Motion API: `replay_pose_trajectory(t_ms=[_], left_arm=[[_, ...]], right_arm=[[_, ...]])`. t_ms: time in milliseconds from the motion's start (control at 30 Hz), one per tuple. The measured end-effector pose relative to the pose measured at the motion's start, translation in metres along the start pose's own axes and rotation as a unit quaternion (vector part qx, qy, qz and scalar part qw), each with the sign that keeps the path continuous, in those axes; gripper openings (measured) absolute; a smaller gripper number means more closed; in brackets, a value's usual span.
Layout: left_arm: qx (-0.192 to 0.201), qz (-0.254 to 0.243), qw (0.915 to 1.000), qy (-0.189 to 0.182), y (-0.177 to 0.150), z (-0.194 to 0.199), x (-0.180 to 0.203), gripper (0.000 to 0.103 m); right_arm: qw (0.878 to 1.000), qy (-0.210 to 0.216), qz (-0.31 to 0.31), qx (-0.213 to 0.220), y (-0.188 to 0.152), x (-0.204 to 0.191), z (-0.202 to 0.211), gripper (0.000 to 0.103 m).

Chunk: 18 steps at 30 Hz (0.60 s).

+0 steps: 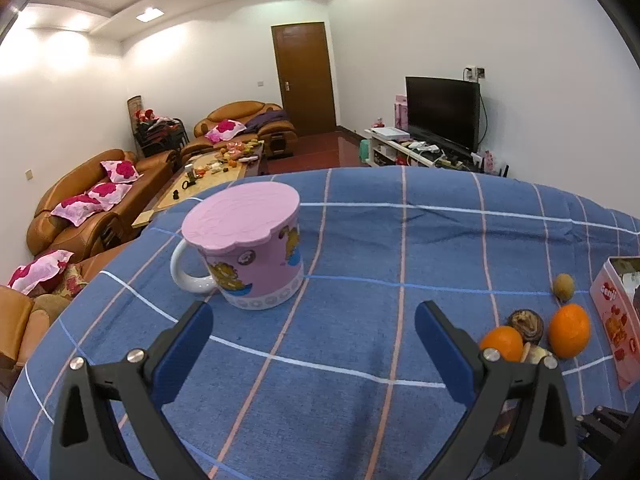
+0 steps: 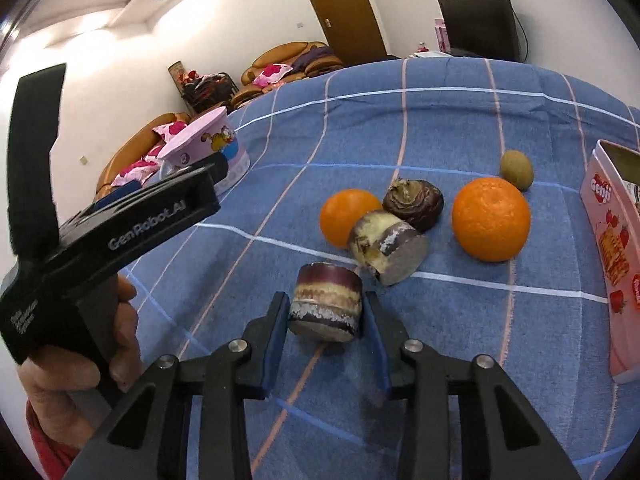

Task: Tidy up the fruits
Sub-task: 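Grasp a layered cylindrical cake with the right tool while the left tool grasps an orange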

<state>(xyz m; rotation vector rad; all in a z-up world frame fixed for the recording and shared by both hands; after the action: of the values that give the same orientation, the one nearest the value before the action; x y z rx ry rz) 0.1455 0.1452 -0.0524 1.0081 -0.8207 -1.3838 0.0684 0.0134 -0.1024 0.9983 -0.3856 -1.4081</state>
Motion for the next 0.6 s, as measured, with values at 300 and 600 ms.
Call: replay_pose_trajectory(t_ms=[300,600], left_arm=[[-0.007,0.011,0.9960,-0.088,-0.002,0.005,0.021,0.086],[-0.035,-0.060,0.9818,-0.177,-0.018,0.014,0.071,0.071]], right_arm=[[0.996,-0.008,0.032,0.083,0.009,0.016,0.059,0.037],[0.994,-0.035,0.034,0.101,0.015,0.045,0.076,0.036]])
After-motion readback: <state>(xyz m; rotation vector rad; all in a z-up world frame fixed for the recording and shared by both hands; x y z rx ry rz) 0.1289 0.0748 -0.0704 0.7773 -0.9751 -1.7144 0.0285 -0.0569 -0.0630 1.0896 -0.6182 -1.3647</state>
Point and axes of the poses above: each gripper's, at about its wrist camera, not at the fingertips, and z roughly against the way its jaws point, x to its right, y to its top, the point moved 7 cm from there along -z, roughly the way its jaws point, and after that the axes turned 13 degrees about x, right-handed, at the moved point
